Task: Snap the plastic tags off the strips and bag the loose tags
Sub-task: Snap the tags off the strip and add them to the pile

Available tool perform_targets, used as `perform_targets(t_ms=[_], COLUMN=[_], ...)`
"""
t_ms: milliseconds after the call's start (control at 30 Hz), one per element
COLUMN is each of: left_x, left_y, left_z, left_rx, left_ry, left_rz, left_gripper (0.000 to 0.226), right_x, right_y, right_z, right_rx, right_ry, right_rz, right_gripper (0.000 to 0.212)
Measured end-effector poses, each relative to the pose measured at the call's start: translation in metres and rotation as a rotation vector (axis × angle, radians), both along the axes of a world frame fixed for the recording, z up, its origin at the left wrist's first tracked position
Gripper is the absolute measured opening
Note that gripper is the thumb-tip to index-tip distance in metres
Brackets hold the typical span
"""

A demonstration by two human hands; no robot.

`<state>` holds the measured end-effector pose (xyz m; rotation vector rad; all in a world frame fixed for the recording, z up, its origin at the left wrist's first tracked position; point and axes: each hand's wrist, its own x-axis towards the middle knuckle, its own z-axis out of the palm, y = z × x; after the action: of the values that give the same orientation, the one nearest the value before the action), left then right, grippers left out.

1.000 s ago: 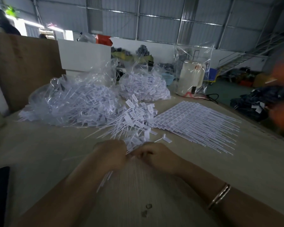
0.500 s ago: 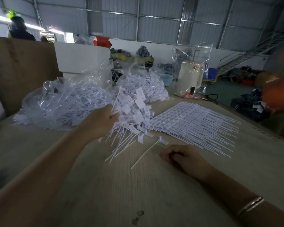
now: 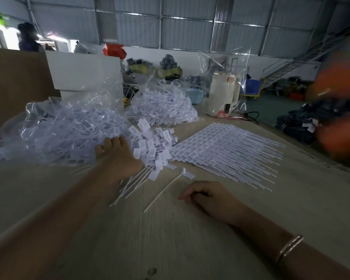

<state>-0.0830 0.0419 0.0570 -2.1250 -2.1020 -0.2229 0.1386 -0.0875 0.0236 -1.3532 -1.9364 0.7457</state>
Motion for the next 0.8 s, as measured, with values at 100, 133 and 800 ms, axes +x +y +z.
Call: perform_targets(t_ms=[100, 133, 800], left_x=[0.017, 0.023, -0.023], left_y=[-0.039, -0.053, -0.01], left_z=[-0.008, -0.014, -0.028], left_rx=[0.257, 0.265, 0.375], left_ry=[-0.036, -0.023, -0.093], left_rz=[-0.318, -0.427, -0.303], left_gripper=[0.051, 0.042, 0.017], right_x=[-0.001, -0.002, -0.004], right_y=[-0.001, -0.003, 0.0], right_z=[0.001, 0.001, -0.005], right_rx=[-0.01, -0.008, 0.07], right_ry=[0.004, 0.001, -0.065], right_rz=[0.001, -0.002, -0.01], right_gripper=[0.045, 0.044, 0.04])
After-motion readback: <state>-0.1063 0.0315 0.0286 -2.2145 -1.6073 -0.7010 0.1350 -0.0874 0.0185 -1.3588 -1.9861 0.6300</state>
